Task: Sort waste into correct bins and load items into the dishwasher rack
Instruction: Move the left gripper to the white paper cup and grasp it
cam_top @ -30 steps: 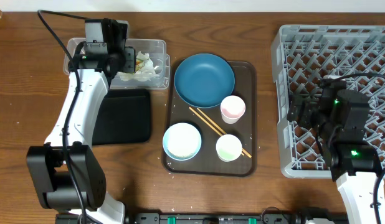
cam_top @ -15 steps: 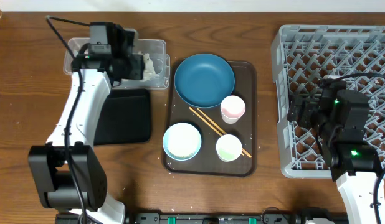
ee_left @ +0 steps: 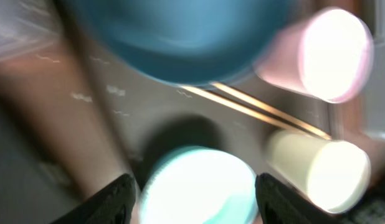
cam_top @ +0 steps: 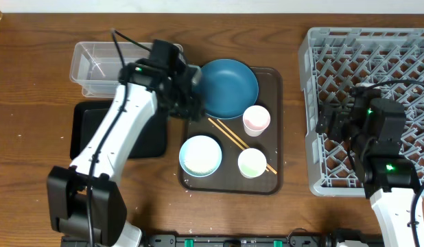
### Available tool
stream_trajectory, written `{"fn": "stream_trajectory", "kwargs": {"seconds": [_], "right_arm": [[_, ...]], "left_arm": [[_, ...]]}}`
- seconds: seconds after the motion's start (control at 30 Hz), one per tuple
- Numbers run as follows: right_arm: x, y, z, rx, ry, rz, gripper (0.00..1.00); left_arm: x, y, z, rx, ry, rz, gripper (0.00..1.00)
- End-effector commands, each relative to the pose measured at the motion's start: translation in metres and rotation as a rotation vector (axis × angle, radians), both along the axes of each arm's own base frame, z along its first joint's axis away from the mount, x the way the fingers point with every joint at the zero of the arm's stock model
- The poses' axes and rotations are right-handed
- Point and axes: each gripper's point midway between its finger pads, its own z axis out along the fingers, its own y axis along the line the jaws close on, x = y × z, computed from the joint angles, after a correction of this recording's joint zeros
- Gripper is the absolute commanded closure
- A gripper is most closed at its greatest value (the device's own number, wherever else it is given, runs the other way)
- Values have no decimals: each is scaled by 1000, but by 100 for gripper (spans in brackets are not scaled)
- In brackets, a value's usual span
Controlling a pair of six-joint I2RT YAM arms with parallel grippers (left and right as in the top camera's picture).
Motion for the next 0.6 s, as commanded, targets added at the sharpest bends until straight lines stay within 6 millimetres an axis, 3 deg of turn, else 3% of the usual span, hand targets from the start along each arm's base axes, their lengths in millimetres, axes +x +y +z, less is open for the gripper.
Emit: {"fn": "stream_trajectory", "kwargs": {"seconds": [0.0, 0.17, 0.27, 0.57], "right_arm": [[4, 3, 7, 4, -10, 4, 1], [3, 3, 5, 5, -2, 4, 1], [3, 3, 4, 5, 2, 4, 1], [1, 3, 2, 6, 15, 4, 1]], "left_arm": [[-32, -42, 19, -169, 93, -69, 35], [-61, -77, 17, -153, 106, -196, 34], [-75, -87, 8, -78, 88, -254, 34], [-100, -89, -38, 147, 62, -257, 34]]}}
